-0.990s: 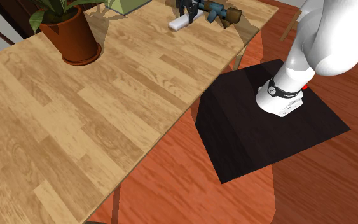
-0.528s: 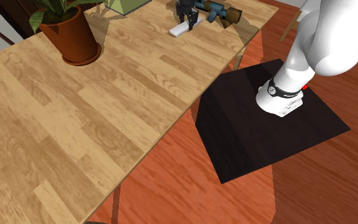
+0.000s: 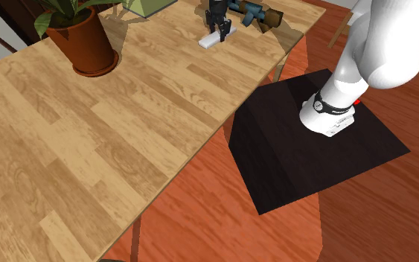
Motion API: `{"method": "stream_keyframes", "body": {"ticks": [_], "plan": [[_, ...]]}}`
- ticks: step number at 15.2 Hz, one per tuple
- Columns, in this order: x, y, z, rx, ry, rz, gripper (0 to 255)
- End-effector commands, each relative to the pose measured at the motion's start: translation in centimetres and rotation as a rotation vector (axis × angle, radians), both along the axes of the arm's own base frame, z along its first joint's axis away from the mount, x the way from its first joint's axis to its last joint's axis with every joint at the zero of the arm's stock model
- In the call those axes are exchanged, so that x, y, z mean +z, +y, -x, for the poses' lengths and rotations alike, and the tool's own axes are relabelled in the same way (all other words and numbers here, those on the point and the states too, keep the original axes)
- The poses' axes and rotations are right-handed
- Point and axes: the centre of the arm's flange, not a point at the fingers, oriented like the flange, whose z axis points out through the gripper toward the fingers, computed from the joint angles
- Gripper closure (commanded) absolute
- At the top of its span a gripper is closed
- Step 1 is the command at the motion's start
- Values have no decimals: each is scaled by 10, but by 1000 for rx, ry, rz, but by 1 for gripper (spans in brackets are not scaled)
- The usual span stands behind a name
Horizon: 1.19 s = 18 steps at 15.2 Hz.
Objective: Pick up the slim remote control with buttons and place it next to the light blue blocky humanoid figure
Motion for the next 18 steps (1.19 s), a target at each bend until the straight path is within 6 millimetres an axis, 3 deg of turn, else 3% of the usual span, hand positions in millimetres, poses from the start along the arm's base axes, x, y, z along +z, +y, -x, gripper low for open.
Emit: {"method": "stream_keyframes", "body": {"ticks": [1,4,5,10,14,18], "plan": [[0,0,0,0,0,0,255],[0,0,0,0,0,0,255],[0,0,0,0,0,0,0],[0,0,0,0,0,0,0],[50,-1,0,0,0,0,0],[50,-1,0,0,0,0,0]]}}
